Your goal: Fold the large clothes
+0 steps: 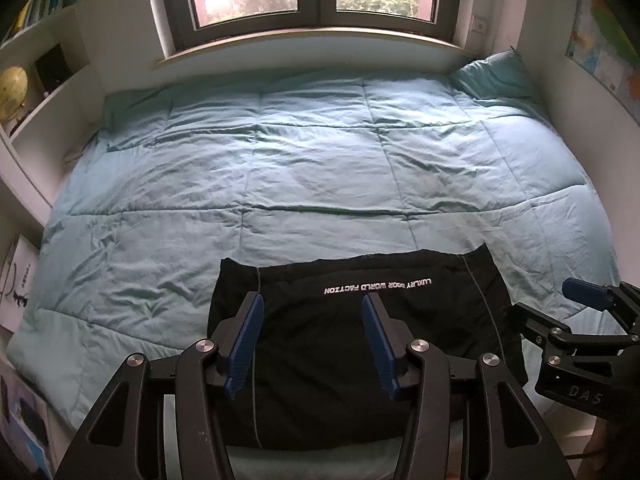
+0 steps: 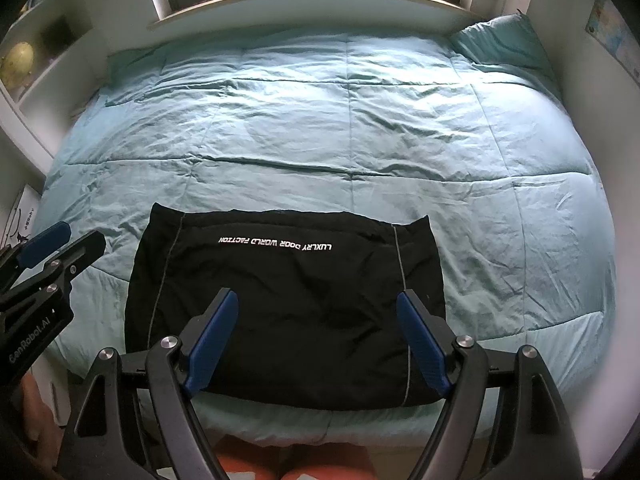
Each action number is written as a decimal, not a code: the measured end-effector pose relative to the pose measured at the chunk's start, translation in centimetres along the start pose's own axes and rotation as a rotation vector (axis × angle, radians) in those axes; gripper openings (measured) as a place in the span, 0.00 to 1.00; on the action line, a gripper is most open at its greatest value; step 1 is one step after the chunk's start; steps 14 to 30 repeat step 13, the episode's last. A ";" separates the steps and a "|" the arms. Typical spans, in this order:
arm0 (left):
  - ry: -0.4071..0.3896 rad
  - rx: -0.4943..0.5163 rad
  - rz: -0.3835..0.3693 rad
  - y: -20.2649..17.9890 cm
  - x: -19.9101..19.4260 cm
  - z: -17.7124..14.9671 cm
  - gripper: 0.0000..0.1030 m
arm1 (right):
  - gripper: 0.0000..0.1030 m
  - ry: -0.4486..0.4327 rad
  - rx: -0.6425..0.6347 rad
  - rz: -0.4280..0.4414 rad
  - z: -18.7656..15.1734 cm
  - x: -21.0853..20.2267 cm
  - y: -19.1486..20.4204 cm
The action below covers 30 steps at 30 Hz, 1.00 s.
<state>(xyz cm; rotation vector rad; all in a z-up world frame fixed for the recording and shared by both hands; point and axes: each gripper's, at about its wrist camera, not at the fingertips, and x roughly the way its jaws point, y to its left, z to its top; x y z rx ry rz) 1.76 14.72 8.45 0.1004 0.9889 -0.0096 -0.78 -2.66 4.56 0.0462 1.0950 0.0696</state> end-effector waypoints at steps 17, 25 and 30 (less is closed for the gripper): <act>-0.061 -0.036 0.058 1.3 -0.1 0.1 0.51 | 0.81 0.015 0.002 -0.010 -0.4 0.5 -0.2; -0.061 -0.036 0.058 1.3 -0.1 0.1 0.51 | 0.81 0.015 0.002 -0.010 -0.4 0.5 -0.2; -0.061 -0.036 0.058 1.3 -0.1 0.1 0.51 | 0.81 0.015 0.002 -0.010 -0.4 0.5 -0.2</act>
